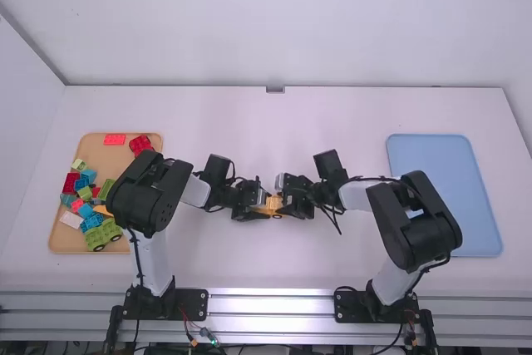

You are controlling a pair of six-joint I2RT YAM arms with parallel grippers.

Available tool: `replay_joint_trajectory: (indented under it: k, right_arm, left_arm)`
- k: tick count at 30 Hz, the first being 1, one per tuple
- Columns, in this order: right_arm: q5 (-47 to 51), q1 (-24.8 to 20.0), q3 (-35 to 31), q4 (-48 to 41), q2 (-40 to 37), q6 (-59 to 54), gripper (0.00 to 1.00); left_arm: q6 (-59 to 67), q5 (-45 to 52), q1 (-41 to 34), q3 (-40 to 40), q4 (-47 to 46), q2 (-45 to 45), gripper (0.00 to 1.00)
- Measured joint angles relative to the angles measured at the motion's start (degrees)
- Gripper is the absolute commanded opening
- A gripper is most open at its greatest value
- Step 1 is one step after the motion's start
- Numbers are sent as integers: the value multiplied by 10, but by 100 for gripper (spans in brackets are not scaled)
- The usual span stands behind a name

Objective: Assemble lego blocks to make yellow taxi

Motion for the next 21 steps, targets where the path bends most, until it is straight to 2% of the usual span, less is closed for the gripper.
replay_joint_trajectory:
  k: [3, 7, 9, 10, 11, 12, 21]
  right_arm:
    - [-19, 0, 5, 0, 0, 2, 62]
    - [-53, 0, 24, -1, 0, -5, 62]
    - [-73, 0, 31, 0, 0, -12, 53]
    - [-80, 0, 33, 0, 0, -16, 41]
    - [-87, 0, 35, -1, -1, -19, 9]
    - [-87, 0, 35, -4, -1, -18, 0]
    - [-16, 26, 35, -32, -1, -11, 0]
  left_arm:
    - [0, 0, 0, 0, 0, 0, 51]
    - [0, 0, 0, 0, 0, 0, 52]
    - [0, 0, 0, 0, 0, 0, 52]
    - [0, 0, 0, 0, 0, 0, 52]
    - [0, 0, 0, 0, 0, 0, 52]
    - [0, 0, 0, 0, 0, 0, 51]
    - [0, 0, 0, 0, 2, 0, 51]
